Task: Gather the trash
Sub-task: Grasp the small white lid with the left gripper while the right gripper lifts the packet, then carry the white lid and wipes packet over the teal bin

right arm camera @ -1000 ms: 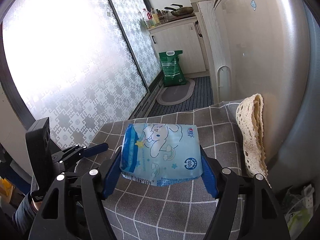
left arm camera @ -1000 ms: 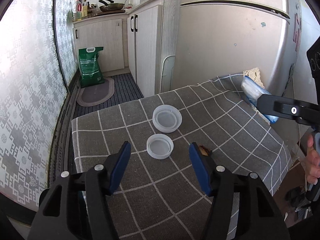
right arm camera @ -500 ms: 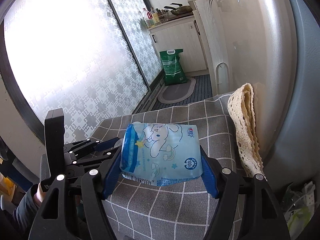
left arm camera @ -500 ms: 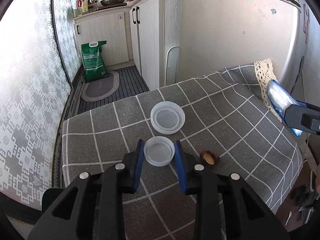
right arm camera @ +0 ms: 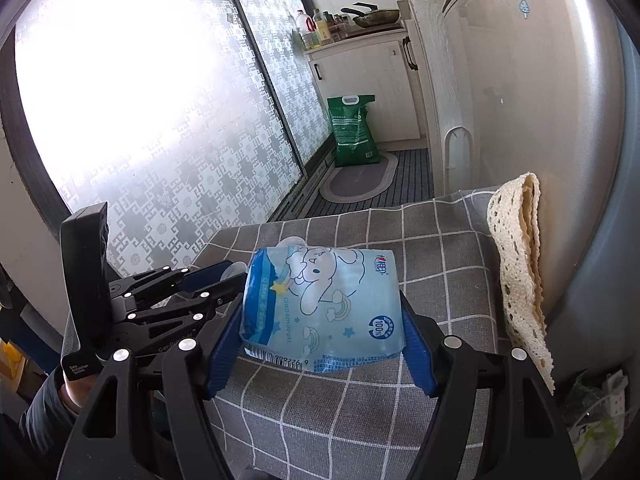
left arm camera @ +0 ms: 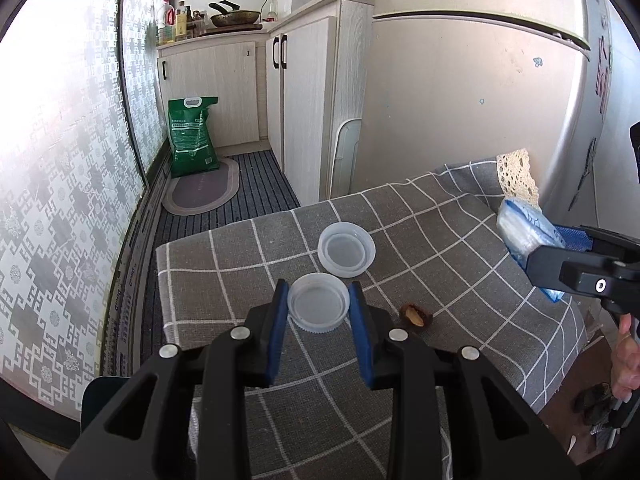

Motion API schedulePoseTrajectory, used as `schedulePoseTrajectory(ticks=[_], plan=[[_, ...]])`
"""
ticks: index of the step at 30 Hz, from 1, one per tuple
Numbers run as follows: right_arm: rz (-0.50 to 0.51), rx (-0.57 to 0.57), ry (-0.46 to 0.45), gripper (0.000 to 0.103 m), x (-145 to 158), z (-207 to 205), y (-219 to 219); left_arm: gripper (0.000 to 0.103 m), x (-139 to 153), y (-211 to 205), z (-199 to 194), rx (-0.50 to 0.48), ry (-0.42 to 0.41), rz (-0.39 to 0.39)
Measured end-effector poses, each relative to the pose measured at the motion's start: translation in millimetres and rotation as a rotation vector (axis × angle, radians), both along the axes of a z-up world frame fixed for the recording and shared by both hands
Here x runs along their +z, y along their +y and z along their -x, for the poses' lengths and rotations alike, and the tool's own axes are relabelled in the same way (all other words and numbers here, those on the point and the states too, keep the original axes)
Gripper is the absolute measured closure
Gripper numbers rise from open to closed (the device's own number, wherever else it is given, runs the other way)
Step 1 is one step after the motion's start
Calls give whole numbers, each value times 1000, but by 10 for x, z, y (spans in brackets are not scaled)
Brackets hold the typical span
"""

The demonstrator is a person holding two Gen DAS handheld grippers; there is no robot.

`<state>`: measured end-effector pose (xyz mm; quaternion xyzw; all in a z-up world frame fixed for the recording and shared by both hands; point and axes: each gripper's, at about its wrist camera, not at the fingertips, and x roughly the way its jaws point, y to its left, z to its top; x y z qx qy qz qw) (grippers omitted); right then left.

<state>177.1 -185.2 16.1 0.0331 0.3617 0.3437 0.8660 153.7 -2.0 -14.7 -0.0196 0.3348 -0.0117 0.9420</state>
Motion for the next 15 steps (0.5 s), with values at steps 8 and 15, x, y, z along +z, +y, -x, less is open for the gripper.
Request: schedulePoseTrajectory(ticks=[8,15], plan=[[29,47,-7,32,24,48,359,71,110,308,196,22,-35,44],[59,83,-23,32,80,148,734,71,175,681,420,64,-57,78]])
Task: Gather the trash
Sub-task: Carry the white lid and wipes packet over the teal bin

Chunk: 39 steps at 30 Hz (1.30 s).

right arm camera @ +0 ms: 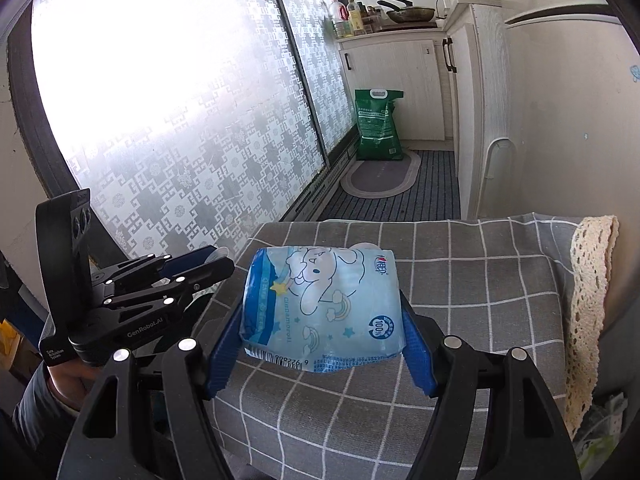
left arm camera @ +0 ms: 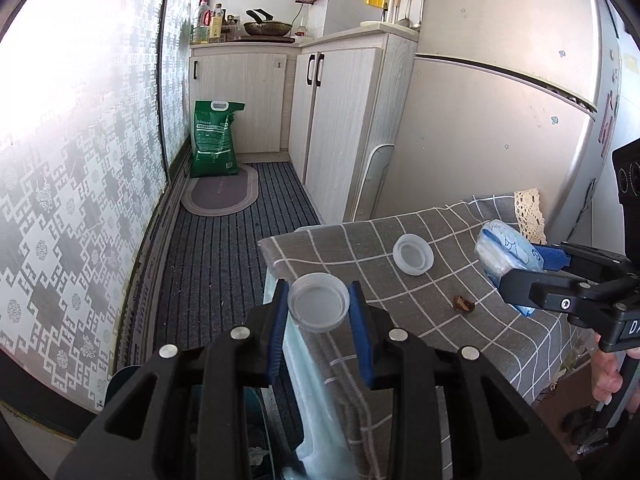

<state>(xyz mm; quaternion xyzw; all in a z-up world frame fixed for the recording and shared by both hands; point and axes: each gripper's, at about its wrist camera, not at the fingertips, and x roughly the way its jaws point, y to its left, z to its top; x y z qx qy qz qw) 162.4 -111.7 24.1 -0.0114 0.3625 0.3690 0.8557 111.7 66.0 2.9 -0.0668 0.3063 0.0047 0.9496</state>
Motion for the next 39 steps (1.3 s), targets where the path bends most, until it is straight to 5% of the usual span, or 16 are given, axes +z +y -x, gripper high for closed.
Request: schedulePoseTrajectory(ticks=[16,39], plan=[[33,93,-34,32,169,262,872,71,-64,708,446,70,16,60],[150,218,-8,32,-62,483,1871,71,-925,1424,769,166,275,75]])
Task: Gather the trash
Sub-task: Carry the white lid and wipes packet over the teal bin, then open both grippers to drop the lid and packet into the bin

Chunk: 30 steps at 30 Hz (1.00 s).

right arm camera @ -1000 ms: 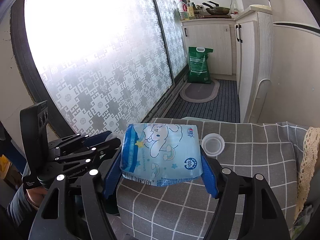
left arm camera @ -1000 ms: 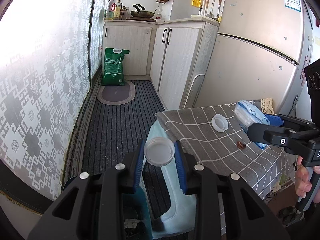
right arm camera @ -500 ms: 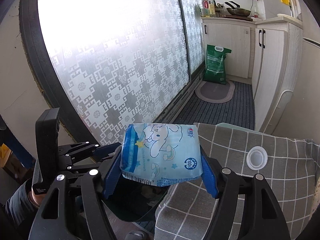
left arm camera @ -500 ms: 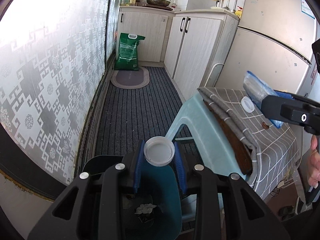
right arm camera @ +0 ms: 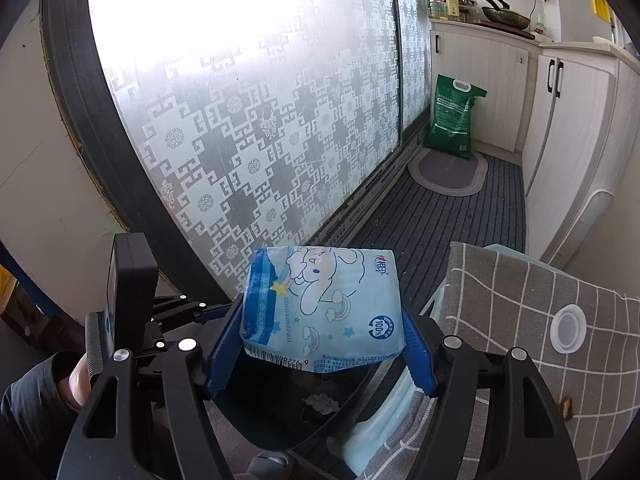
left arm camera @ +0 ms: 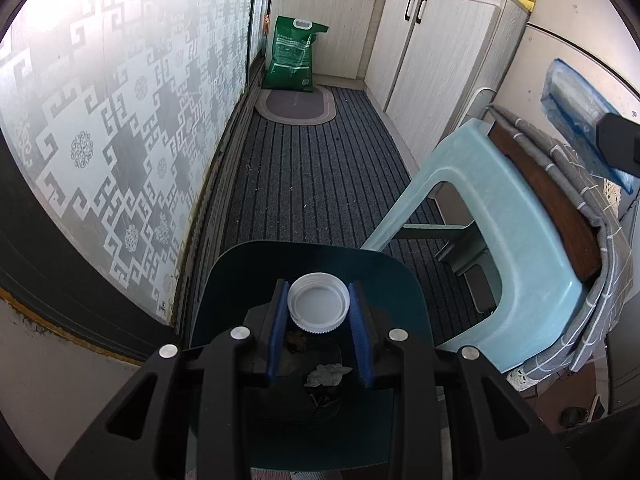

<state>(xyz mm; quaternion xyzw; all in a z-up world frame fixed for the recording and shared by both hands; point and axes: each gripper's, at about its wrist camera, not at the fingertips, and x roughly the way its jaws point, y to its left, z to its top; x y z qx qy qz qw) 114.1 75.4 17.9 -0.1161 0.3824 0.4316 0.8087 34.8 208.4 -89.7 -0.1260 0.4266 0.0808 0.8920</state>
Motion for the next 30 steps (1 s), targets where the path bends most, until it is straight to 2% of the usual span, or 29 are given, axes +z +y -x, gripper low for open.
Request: schedulePoseTrajectory(ticks=[10,17,18,19,21,23,30], plan=[[84,37,41,32,-289,20,342,71,-474,64,59,-8,132,-7],[115,66,51,32,-383,86,522,70,-751,111,91,-31,226,12],[118,67,55,32,-394,84,537,68,-778,123,99,-32,238,12],[121,66,60,32,-411,78,558,63,-811,122,102,-28,242,9],[132,66,67,32,-453,77,592,63,-805,143,123,-25,238,-1],[144,69,71,32,-491,81,628,68,-800,177,139,-19,231,1],[209,89,94,32,-733,107,744,74,-654,285,201,20,168,-5]])
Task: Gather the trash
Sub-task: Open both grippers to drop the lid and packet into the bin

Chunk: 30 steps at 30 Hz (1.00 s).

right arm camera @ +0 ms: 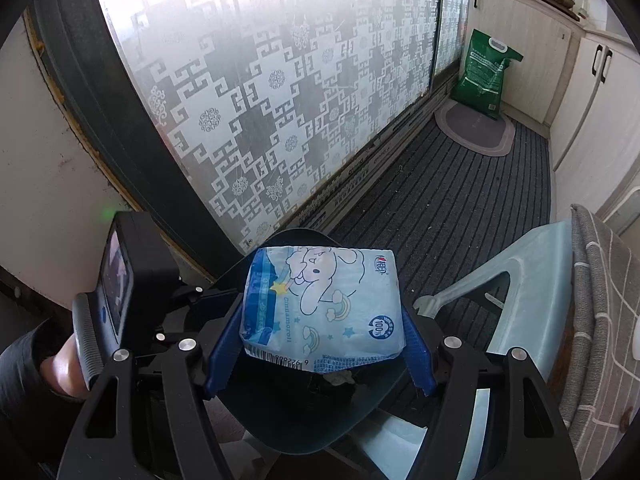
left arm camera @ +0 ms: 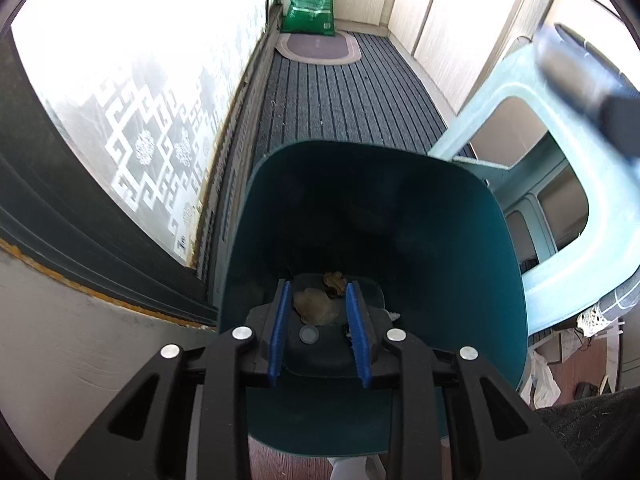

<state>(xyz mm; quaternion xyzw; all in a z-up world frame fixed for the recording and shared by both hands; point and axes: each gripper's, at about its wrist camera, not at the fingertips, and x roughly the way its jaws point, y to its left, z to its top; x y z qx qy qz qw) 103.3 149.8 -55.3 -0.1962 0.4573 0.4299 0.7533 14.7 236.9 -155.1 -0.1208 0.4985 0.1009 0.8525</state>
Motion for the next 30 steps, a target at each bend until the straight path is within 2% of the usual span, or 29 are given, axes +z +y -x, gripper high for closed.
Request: schedulePoseTrajectory(ticks=[6,19,25,30], plan=[[74,31,20,32,-295,66,116,83,210,58,73,36,-87,-23],[241,75,115,32,-1022,211,198,86,865,0,230,52,-348,-10],[258,98,191,25,-1192,268,178,86,1113,-23,304,33,-467,40],[279,104,199,23,-1253,316,144,86,1368,-76,379,38,-570,45]])
